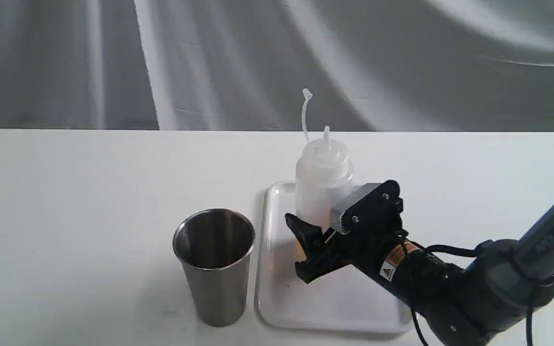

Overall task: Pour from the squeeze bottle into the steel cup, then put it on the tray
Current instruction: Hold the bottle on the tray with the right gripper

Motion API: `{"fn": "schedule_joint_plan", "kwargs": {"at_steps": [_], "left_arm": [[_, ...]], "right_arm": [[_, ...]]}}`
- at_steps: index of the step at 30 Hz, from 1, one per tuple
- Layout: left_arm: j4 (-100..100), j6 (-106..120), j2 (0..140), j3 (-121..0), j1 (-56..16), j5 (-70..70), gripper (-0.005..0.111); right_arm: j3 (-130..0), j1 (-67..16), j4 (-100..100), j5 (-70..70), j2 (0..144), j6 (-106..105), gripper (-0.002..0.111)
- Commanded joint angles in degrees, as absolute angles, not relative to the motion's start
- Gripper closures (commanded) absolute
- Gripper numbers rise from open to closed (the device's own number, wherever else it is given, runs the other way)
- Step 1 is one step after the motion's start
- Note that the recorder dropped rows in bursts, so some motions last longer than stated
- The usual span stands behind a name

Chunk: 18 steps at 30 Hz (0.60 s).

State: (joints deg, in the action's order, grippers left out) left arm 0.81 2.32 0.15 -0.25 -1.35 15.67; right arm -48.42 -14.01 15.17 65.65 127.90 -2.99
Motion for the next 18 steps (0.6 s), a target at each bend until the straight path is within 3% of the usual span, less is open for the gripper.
{"fn": "schedule_joint_plan", "kwargs": {"at_steps": [1,18], "left_arm": [[0.87,1.98,0.0,0.0,-1.26,15.24,0.107],[0.87,2.09,0.0,0.0,-1.26,15.24,0.107]], "right_arm": [[-48.77,-14.23,14.65,68.77,127.75,-3.41,0.108],[-48.77,-14.23,13.29,69.56,130.48,-4.52,0.108]]}}
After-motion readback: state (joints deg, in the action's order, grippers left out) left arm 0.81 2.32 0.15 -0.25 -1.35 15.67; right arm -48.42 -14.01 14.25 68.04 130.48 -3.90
